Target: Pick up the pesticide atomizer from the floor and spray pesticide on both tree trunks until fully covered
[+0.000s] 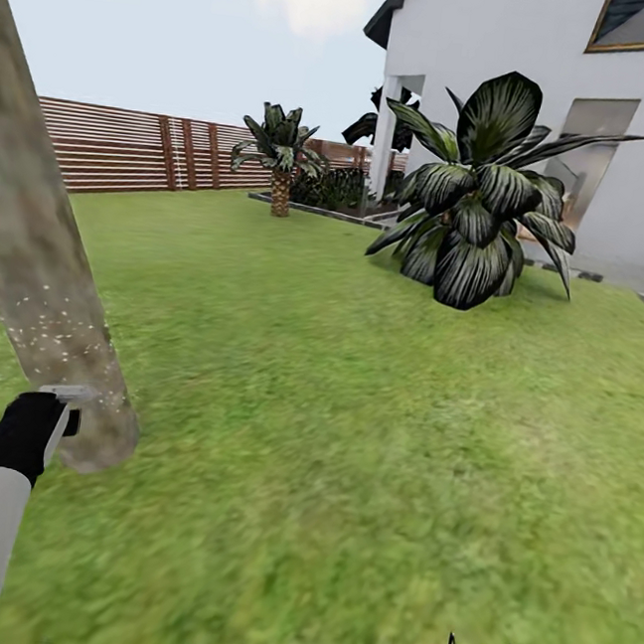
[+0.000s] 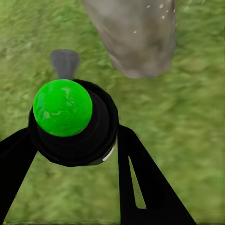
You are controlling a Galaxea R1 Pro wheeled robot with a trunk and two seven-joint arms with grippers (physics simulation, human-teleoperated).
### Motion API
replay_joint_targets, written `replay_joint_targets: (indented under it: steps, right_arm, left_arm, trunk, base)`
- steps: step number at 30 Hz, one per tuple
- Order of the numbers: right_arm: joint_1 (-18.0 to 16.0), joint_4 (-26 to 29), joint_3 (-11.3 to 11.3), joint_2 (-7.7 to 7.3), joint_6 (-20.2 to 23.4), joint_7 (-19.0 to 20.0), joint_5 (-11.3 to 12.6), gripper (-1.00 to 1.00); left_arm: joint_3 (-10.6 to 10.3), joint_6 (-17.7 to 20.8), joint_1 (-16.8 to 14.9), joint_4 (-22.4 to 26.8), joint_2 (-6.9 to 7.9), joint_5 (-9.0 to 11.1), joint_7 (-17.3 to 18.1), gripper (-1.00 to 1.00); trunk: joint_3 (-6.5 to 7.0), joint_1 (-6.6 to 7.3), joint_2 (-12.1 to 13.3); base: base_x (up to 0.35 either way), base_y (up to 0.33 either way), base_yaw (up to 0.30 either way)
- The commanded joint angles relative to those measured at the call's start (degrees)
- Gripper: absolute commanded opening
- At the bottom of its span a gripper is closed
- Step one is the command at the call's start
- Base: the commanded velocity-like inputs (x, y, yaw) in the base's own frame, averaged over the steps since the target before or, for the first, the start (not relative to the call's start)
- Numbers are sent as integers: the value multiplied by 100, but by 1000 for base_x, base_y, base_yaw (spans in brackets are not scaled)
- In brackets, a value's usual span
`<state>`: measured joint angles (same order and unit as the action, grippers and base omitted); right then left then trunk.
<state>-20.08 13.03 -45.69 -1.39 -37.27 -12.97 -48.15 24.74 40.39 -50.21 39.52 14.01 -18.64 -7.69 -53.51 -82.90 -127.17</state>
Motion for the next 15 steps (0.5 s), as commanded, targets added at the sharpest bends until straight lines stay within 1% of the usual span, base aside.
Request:
replay_joint_targets:
  steps: [1, 8, 10, 12, 14, 15]
  right_arm:
    - [-5, -11, -28, -1, -18, -36, -61, 100]
    - [-5, -11, -28, -1, -18, -35, -61, 100]
    - [-5, -11, -28, -1, -18, -37, -61, 100]
    - [-5, -10, -28, -1, -18, -38, -63, 100]
    - [-5, -6, -28, -1, -18, -39, -63, 100]
    - [-5, -4, -28, -1, -18, -39, -63, 100]
  left_arm:
    - [4, 22, -6, 4, -3, 15, -21, -100]
    - [10, 27, -6, -5, -7, 30, -30, -100]
    - [12, 5, -6, -89, -19, 28, -27, -100]
    - [18, -30, 20, -250, -27, 40, -13, -100]
    - [26, -156, 202, -349, -29, 55, 22, -100]
    - [29, -342, 322, -386, -29, 63, 46, -100]
  trunk:
    - [-5, 1, -2]
    - [-5, 1, -2]
    - [-5, 1, -2]
    - [-5, 1, -2]
    - [-5, 1, -2]
    - [-5, 1, -2]
  base:
    - [15, -270, 278]
    - [1, -273, 278]
    - [-35, -273, 234]
    - [-129, -258, 89]
    - [-197, -228, 29]
    - [-239, -209, 12]
